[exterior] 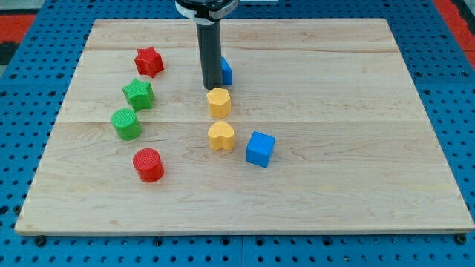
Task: Move the cube to the bottom left of the heart
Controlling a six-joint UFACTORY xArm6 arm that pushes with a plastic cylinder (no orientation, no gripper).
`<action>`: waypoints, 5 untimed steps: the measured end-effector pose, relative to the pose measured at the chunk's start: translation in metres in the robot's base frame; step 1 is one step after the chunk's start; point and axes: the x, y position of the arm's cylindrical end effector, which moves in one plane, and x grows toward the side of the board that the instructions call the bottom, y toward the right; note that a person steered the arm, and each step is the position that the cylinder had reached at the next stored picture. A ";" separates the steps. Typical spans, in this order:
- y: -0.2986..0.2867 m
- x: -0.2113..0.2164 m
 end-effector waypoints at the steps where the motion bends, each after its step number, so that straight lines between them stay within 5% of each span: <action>1: 0.040 0.019; 5: 0.114 0.120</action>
